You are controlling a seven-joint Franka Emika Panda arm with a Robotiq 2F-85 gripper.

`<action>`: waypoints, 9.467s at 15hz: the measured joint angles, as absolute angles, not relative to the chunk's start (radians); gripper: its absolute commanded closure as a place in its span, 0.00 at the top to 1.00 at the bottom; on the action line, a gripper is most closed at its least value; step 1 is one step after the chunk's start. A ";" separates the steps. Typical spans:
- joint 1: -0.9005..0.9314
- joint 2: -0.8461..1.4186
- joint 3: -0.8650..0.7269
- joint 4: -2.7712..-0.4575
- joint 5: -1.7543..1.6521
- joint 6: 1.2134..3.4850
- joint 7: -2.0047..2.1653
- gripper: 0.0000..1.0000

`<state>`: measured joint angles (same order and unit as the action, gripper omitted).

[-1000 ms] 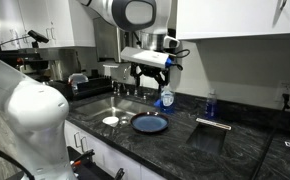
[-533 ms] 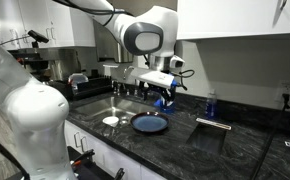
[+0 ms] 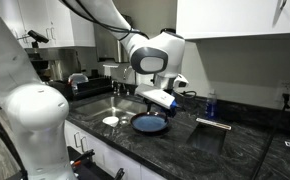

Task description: Pick up the plate from the counter and put it in the sink

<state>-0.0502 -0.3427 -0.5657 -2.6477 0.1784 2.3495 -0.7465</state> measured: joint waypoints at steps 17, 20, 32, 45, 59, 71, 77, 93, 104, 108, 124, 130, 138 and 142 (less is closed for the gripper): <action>-0.077 -0.157 -0.444 -2.649 0.471 2.402 -0.792 1.00; -0.078 -0.112 -0.414 -2.648 0.525 2.470 -0.783 1.00; -0.084 0.041 -0.373 -2.605 0.846 2.588 -0.720 0.31; -0.081 0.070 -0.368 -2.575 1.018 2.560 -0.806 0.02; -0.042 -0.055 -0.127 -2.699 1.151 2.526 -0.978 0.02; 0.029 -0.053 -0.013 -2.695 1.255 2.525 -0.974 0.07; 0.029 -0.040 -0.013 -2.696 1.251 2.530 -0.976 0.02; 0.129 0.278 0.074 -2.411 1.635 2.580 -1.067 0.02; 0.253 0.450 0.114 -2.177 1.513 2.727 -0.905 0.02; 0.253 0.530 0.111 -2.077 1.368 2.688 -0.870 0.02; 0.239 0.670 0.213 -1.924 1.127 2.651 -0.850 0.02; 0.229 0.701 0.221 -1.895 1.080 2.651 -0.822 0.02; 0.214 0.746 0.235 -1.848 0.965 2.652 -0.729 0.37; 0.183 0.745 0.269 -1.827 0.945 2.652 -0.710 0.66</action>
<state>0.1830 0.7455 0.2693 -1.8269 0.9449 2.6515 -0.7098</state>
